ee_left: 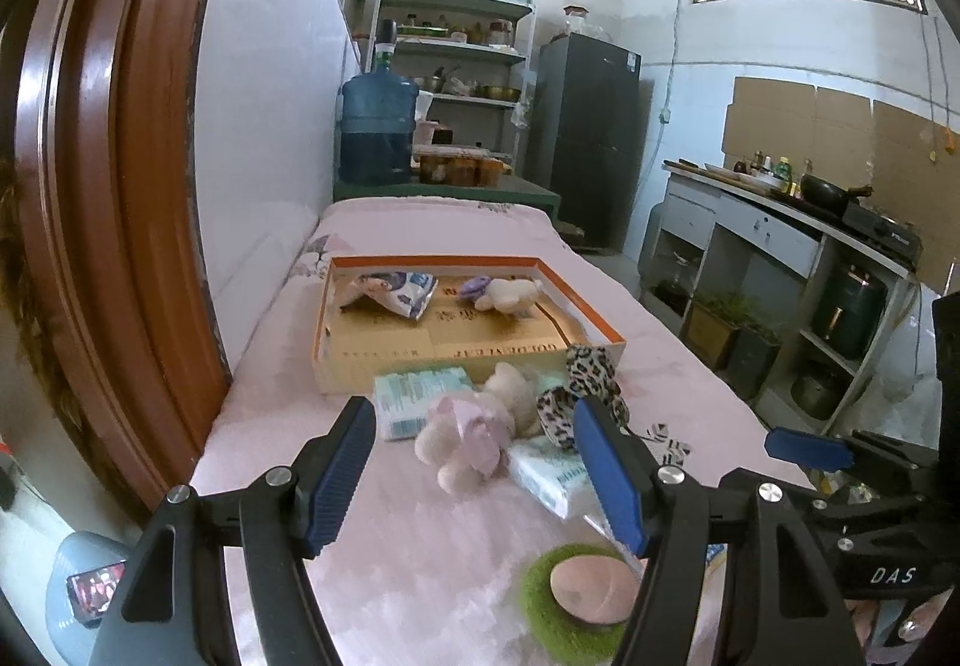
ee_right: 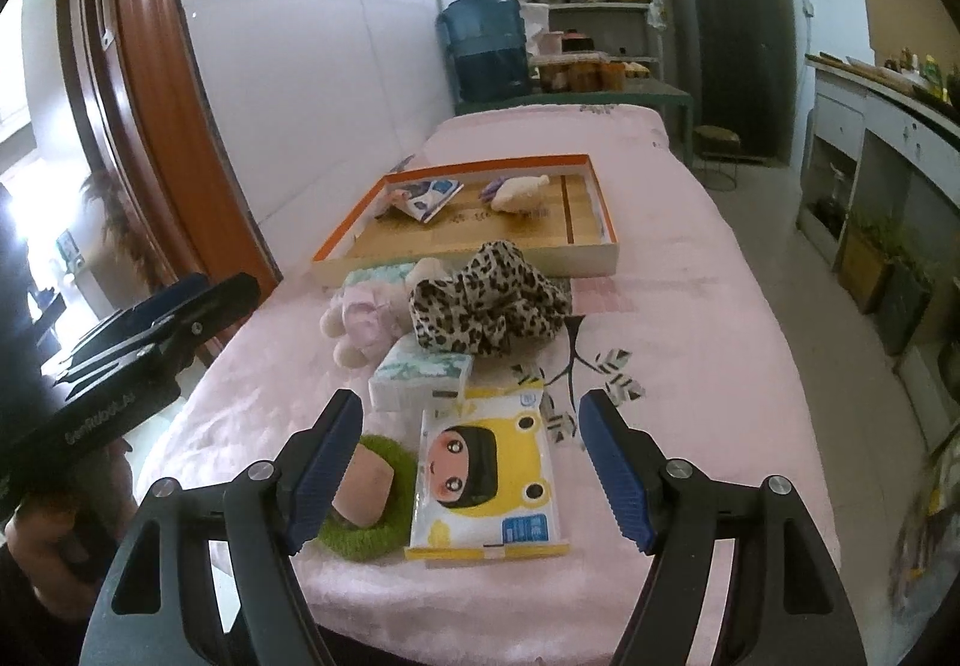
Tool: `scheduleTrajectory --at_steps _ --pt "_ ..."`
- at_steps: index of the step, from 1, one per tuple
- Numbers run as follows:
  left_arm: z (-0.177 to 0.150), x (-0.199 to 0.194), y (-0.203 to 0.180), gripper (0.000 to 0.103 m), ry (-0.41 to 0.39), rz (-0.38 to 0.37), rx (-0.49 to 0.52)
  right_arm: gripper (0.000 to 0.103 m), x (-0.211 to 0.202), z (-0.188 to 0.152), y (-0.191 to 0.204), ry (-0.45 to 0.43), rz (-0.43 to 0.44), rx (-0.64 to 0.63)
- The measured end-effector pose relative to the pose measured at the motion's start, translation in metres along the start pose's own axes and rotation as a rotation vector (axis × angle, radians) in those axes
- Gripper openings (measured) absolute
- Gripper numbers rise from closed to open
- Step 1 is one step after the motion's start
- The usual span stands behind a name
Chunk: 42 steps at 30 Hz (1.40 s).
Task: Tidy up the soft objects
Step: 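Grasp the peach sponge with the right gripper while the left grasps the green ring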
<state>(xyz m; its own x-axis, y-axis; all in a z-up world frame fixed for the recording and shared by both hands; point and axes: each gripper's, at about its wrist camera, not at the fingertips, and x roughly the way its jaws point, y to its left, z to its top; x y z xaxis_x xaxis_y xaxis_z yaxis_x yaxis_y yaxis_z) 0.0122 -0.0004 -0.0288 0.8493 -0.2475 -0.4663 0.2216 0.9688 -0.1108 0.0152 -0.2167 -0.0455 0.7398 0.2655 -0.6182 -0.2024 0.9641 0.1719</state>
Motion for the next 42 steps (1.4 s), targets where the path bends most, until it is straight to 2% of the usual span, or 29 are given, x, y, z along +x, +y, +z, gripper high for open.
scheduleTrajectory --at_steps 13,28,31,37,39,41,42 --pt "-0.020 -0.001 -0.006 0.069 0.035 -0.058 -0.011 0.076 0.007 -0.018 -0.002 0.040 -0.031 -0.005" --pt "-0.055 0.008 -0.016 0.068 0.133 -0.118 0.006 0.076 0.026 -0.036 -0.011 0.101 -0.034 0.025" --pt "-0.058 0.005 -0.014 0.068 0.125 -0.120 0.005 0.076 0.027 -0.036 -0.008 0.103 0.004 0.017" --pt "-0.059 -0.005 0.000 0.068 0.096 -0.069 -0.018 0.076 0.032 -0.034 0.021 0.114 0.168 -0.078" --pt "-0.061 -0.003 0.006 0.068 0.106 -0.048 -0.027 0.070 0.041 -0.034 0.034 0.127 0.199 -0.116" --pt "-0.063 -0.001 0.013 0.067 0.120 -0.032 -0.041 0.058 0.051 -0.034 0.042 0.152 0.208 -0.141" --pt "-0.064 -0.001 0.016 0.067 0.123 -0.026 -0.045 0.055 0.056 -0.034 0.043 0.164 0.211 -0.147"
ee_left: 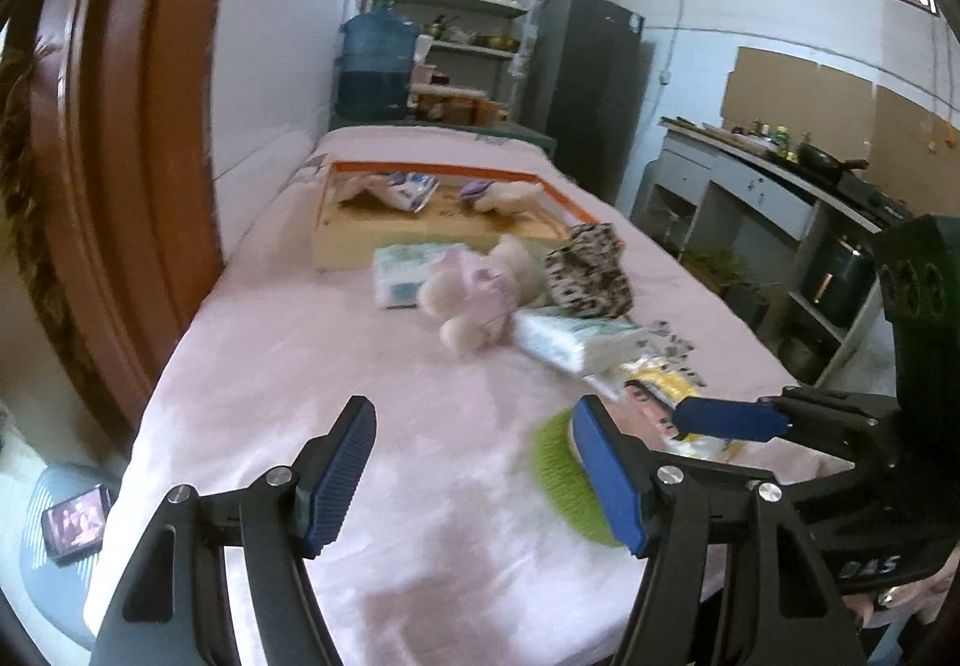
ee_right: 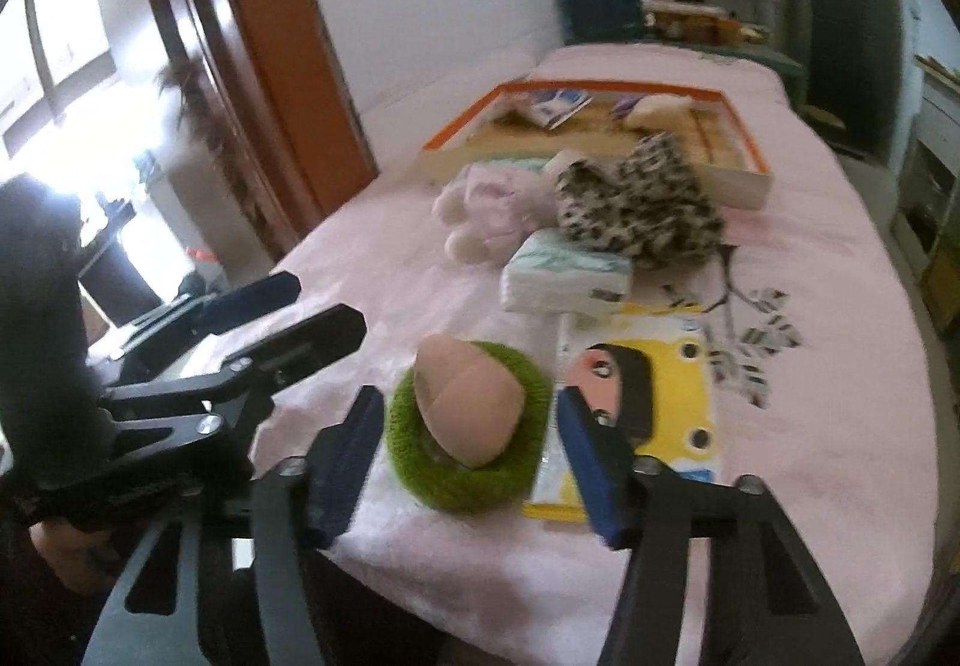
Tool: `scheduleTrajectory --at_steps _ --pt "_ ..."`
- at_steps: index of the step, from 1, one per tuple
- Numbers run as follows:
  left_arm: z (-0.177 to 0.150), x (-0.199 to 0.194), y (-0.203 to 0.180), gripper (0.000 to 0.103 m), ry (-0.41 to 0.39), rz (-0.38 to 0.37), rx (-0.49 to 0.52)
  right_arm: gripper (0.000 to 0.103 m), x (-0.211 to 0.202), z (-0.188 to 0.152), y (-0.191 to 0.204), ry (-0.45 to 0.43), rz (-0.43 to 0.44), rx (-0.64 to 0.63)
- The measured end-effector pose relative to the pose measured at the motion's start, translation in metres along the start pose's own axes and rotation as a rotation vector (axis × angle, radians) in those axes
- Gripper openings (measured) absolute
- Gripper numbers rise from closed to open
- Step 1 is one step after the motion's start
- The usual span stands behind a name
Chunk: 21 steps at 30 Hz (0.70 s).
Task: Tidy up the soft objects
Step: 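Grasp the peach sponge with the right gripper while the left grasps the green ring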
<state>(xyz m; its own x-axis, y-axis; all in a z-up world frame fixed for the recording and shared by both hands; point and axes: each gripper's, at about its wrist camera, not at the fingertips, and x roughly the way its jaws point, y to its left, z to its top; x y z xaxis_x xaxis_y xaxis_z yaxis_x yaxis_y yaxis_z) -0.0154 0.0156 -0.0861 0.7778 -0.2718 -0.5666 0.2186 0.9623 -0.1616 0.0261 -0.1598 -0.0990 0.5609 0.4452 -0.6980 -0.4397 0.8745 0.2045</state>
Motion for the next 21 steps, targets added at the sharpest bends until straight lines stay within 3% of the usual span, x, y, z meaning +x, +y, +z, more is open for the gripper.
scheduleTrajectory --at_steps 2,5,10,16,21 --pt "-0.001 0.000 0.004 0.067 0.003 0.009 -0.005 0.044 0.010 0.002 0.000 0.026 0.010 -0.003" --pt "-0.002 0.001 0.009 0.067 0.003 0.015 -0.011 0.037 0.016 0.004 0.000 0.029 -0.001 -0.018" --pt "-0.004 0.005 0.012 0.067 0.023 -0.013 -0.022 0.034 0.006 0.004 -0.009 0.003 0.013 0.027" --pt "-0.005 0.014 -0.004 0.067 0.056 -0.075 0.000 0.034 -0.031 0.011 -0.024 -0.130 0.007 0.086" --pt "-0.011 0.030 -0.024 0.066 0.106 -0.083 0.044 0.034 -0.034 0.011 -0.032 -0.121 -0.015 0.106"
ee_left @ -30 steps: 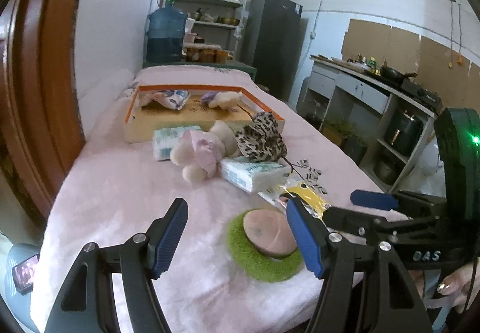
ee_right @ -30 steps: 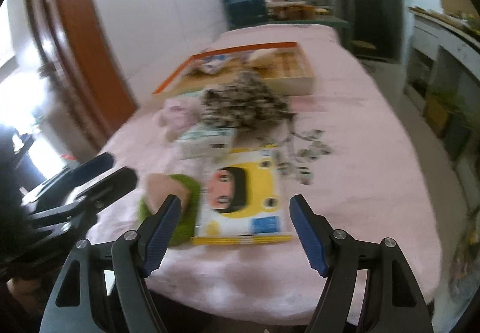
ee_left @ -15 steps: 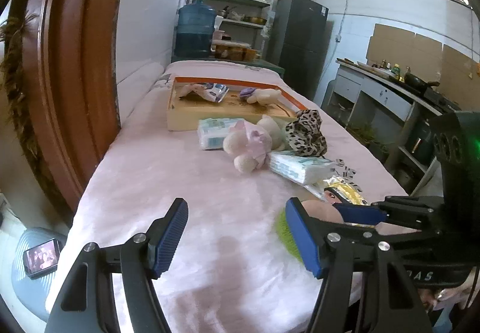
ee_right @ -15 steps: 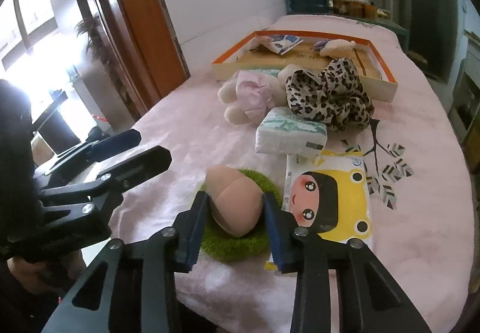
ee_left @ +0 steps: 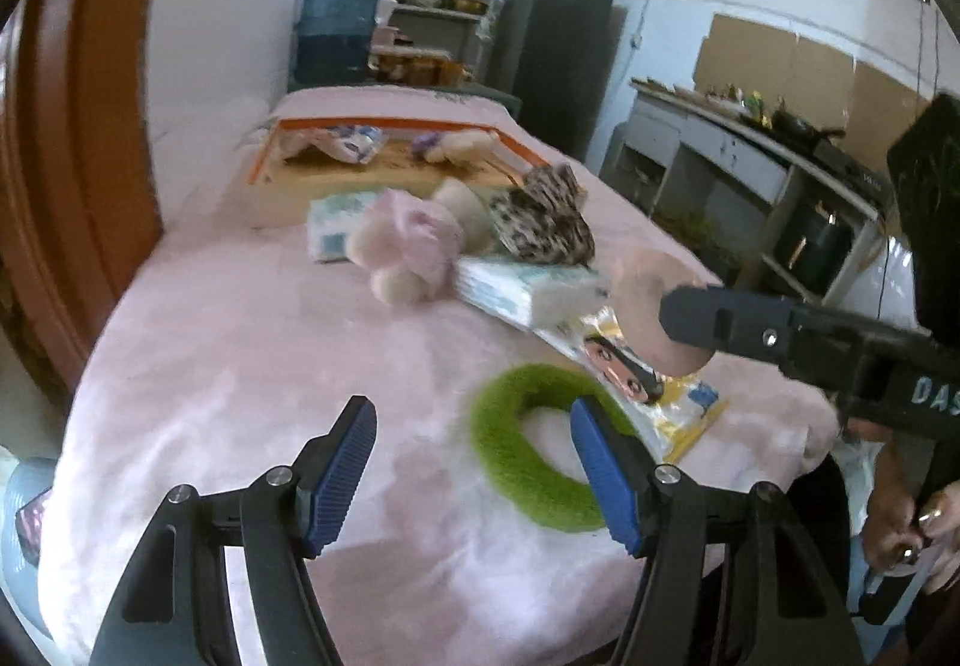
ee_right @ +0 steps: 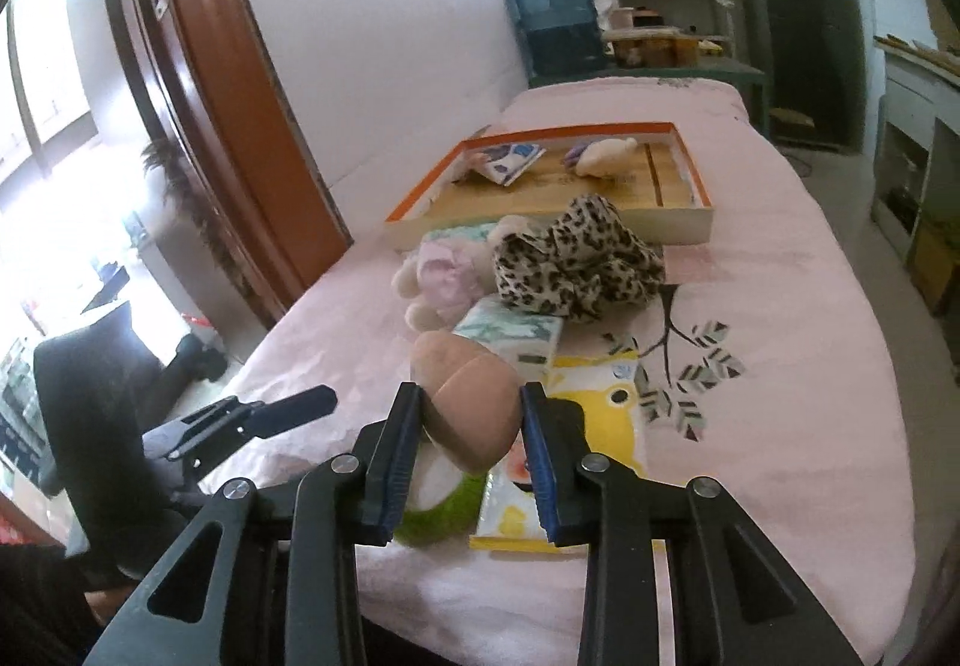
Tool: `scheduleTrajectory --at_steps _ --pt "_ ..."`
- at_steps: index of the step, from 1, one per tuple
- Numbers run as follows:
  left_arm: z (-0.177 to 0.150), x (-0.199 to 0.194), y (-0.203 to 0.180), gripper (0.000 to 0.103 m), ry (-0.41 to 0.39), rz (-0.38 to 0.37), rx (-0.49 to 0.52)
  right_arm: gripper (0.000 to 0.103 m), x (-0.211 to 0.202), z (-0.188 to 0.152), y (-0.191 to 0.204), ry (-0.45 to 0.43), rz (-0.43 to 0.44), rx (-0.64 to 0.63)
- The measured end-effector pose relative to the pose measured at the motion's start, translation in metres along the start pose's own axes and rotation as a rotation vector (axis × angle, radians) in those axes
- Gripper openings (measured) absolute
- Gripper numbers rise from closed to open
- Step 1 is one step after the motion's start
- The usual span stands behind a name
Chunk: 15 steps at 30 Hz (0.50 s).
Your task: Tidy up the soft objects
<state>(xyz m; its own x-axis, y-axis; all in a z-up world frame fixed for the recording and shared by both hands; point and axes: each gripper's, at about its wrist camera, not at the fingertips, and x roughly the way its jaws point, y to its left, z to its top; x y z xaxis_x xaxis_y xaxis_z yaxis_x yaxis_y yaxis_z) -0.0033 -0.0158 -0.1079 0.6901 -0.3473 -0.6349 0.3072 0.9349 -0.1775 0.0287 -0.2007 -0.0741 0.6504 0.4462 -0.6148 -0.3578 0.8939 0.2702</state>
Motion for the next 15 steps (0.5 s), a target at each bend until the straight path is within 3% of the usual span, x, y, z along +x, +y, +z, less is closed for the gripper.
scheduleTrajectory --at_steps 4,6,8,11,15 --pt "-0.006 0.018 -0.007 0.049 0.066 -0.001 0.023 0.034 0.000 -0.006 -0.001 0.008 0.005 0.014" --pt "-0.008 0.020 -0.009 0.038 0.063 -0.002 0.030 0.034 0.000 -0.008 -0.002 0.011 0.006 0.018" --pt "-0.008 0.021 -0.008 0.023 0.065 -0.017 0.024 0.034 0.000 -0.009 -0.003 0.011 0.008 0.020" --pt "-0.008 0.020 -0.005 0.016 0.065 -0.009 0.016 0.034 0.001 -0.009 -0.004 0.011 0.011 0.025" --pt "-0.006 0.015 -0.004 0.015 0.055 -0.022 0.013 0.034 0.001 -0.007 -0.003 0.010 0.017 0.027"
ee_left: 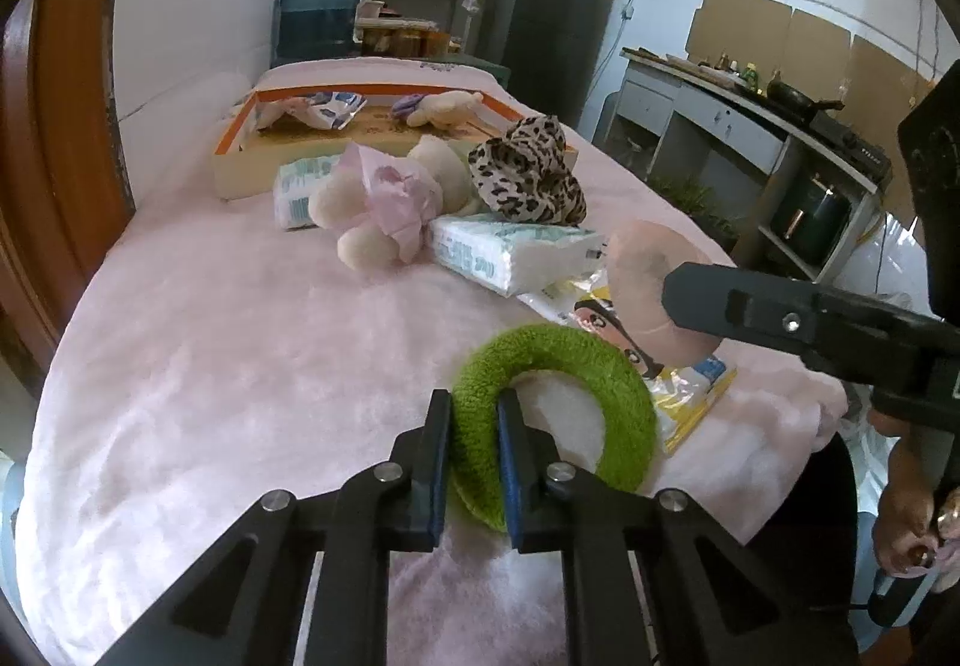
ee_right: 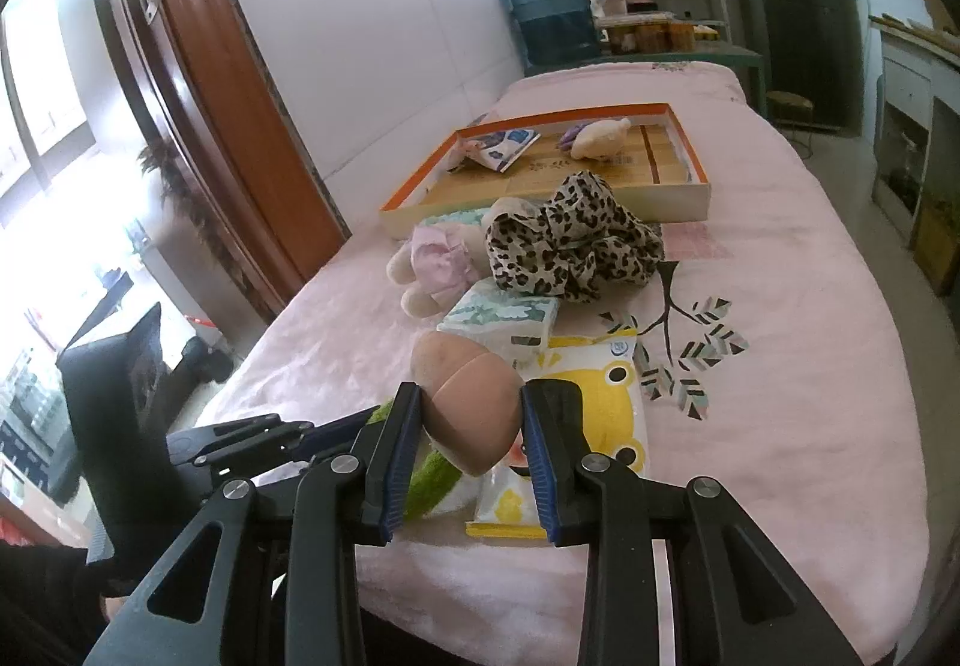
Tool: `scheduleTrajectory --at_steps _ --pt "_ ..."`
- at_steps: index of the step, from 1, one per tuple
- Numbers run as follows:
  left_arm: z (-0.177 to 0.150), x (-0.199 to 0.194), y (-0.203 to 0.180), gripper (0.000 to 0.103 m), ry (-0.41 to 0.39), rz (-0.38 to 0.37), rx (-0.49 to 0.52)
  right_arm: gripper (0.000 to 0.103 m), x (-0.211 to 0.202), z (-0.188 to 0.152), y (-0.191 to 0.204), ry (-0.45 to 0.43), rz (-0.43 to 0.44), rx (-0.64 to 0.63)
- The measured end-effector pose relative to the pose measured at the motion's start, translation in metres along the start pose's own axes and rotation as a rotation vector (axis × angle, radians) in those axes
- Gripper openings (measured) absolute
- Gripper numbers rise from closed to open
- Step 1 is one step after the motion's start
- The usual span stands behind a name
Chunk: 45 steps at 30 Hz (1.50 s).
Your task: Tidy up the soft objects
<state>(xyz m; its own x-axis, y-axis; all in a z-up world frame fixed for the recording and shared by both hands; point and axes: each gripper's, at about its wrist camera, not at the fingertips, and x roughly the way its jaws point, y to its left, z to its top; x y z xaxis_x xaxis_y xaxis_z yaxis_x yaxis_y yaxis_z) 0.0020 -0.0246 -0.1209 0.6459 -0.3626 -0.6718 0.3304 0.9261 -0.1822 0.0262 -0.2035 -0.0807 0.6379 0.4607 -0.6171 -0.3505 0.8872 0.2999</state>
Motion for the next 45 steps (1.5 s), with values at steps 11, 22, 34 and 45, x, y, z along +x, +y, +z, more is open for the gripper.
scheduleTrajectory --at_steps 11,22,34,45 --pt "0.030 -0.029 0.007 0.014 -0.083 0.042 0.011 0.034 -0.006 0.019 0.007 -0.041 0.004 -0.036" --pt "0.064 -0.043 0.014 0.015 -0.151 0.060 0.020 0.034 -0.010 0.042 0.004 -0.072 -0.010 -0.048" --pt "0.093 -0.041 0.016 0.015 -0.191 0.061 0.032 0.034 -0.008 0.071 0.001 -0.104 -0.025 -0.064" --pt "0.120 -0.034 0.021 0.015 -0.222 0.059 0.034 0.034 0.002 0.095 -0.003 -0.119 -0.024 -0.072"
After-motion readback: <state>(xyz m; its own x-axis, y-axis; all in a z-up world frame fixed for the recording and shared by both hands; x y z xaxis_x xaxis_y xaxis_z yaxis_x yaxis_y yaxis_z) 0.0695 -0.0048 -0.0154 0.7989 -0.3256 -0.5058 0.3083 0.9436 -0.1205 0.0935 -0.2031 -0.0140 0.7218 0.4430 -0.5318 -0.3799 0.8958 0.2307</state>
